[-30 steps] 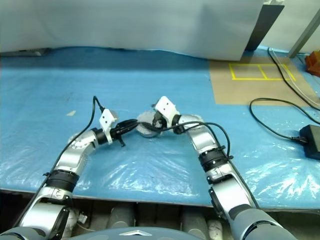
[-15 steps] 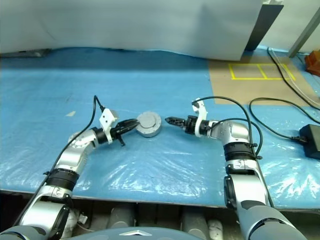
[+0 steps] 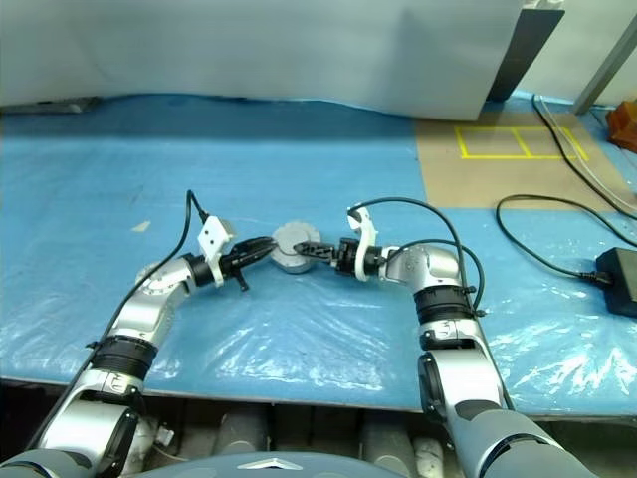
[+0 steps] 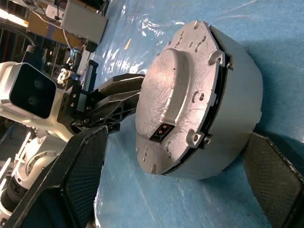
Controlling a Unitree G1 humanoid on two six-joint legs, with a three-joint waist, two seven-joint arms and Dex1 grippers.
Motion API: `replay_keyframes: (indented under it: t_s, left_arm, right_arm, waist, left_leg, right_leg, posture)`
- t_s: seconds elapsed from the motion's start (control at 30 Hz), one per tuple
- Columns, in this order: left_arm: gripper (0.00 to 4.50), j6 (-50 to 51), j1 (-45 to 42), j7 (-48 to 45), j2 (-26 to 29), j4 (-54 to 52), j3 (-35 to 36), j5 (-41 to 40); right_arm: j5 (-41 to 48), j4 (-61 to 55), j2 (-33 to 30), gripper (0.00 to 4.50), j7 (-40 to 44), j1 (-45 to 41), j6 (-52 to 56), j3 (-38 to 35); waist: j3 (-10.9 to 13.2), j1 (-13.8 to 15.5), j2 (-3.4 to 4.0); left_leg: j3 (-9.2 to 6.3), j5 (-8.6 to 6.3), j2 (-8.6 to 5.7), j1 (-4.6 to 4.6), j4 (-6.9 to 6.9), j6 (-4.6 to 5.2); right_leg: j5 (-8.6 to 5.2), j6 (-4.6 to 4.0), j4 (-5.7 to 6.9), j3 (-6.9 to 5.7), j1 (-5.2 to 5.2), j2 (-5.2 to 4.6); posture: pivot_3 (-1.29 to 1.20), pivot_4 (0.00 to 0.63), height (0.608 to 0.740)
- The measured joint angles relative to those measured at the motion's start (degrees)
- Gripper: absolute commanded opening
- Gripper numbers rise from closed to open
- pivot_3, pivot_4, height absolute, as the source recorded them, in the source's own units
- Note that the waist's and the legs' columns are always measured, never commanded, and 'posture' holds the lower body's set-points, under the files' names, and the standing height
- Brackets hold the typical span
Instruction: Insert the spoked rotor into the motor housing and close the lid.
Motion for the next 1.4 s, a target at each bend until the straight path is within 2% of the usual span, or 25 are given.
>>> replay_keyframes:
  t_s: [0.07,0.17,0.47,0.83,0.97,1.13,1.23,1.4]
  left_arm:
    - [0.59,-0.06,0.05,-0.01,0.12,0.0,0.11,0.0]
    - [0.59,-0.11,0.09,0.07,0.22,0.0,0.2,0.0]
    - [0.59,-0.32,0.17,0.37,0.22,0.58,0.49,0.37]
    - [0.59,0.19,0.58,-0.11,0.62,-0.05,1.05,0.5]
    - [0.59,12.15,4.69,-2.33,1.28,-11.09,3.02,-8.4]
    - [0.59,24.76,3.94,-1.89,3.05,-28.26,6.47,-20.59]
    - [0.59,29.12,5.14,-0.04,4.83,-31.04,10.57,-24.56]
    - [0.59,37.89,6.56,6.12,5.89,-29.1,17.99,-30.84]
  right_arm:
    - [-0.01,-0.26,0.21,4.47,-0.18,0.0,-0.18,0.23]
    - [-0.03,-0.34,0.46,3.91,-0.77,0.15,-0.83,0.14]
    - [1.89,-0.85,0.73,1.13,-1.38,1.67,-0.1,-2.79]
    - [1.89,-1.18,1.3,1.1,-1.82,1.88,-0.79,-2.05]
    - [2.44,-1.22,1.91,1.1,-2.47,1.86,-0.58,-2.5]
    - [2.69,-0.85,4.08,1.1,-4.05,1.62,-0.83,-2.59]
    - [3.45,-0.03,4.25,1.1,-4.57,1.59,-0.54,-3.86]
    - [6.97,-0.18,4.98,1.1,-6.31,1.31,4.35,-7.89]
  waist:
    - [0.0,0.0,0.0]
    - [0.0,-0.12,0.0]
    - [0.03,0.0,0.03]
    - [0.03,-0.13,0.03]
    - [0.08,-0.23,-0.03]
    - [0.12,-0.3,0.0]
    - [0.14,-0.23,0.03]
    - [0.27,-0.12,0.06]
  left_leg:
    - [0.0,0.0,0.01,0.0,-0.02,0.0]
    - [0.0,0.0,0.01,-0.01,-0.02,0.0]
    - [0.0,0.0,0.0,-0.25,-0.02,-0.01]
    - [0.0,0.0,0.01,-0.25,-0.02,-0.01]
    - [0.01,0.01,0.04,-0.52,-0.03,-0.02]
    - [0.03,0.01,0.04,-0.54,-0.02,-0.02]
    - [0.03,0.01,0.03,-0.52,-0.02,-0.02]
    - [0.0,0.01,0.03,-0.58,0.0,-0.02]
  right_leg:
    - [0.0,0.0,0.0,0.0,-0.01,0.01]
    - [0.0,0.01,0.0,0.0,-0.02,0.01]
    - [0.13,0.22,-0.01,-0.03,-0.24,0.01]
    - [0.13,0.21,-0.01,-0.02,-0.25,0.01]
    - [0.13,0.21,0.0,-0.04,-0.53,0.06]
    - [0.12,0.2,-0.01,-0.02,-0.56,0.08]
    - [0.12,0.2,-0.02,-0.02,-0.54,0.08]
    - [0.13,0.21,-0.02,-0.06,-0.56,0.08]
  posture:
    - [0.0,0.15,0.74]
    - [0.0,0.15,0.74]
    - [0.0,0.15,0.74]
    - [0.0,0.15,0.74]
    - [0.0,0.15,0.74]
    - [0.0,0.15,0.74]
    - [0.0,0.15,0.74]
    - [0.0,0.15,0.74]
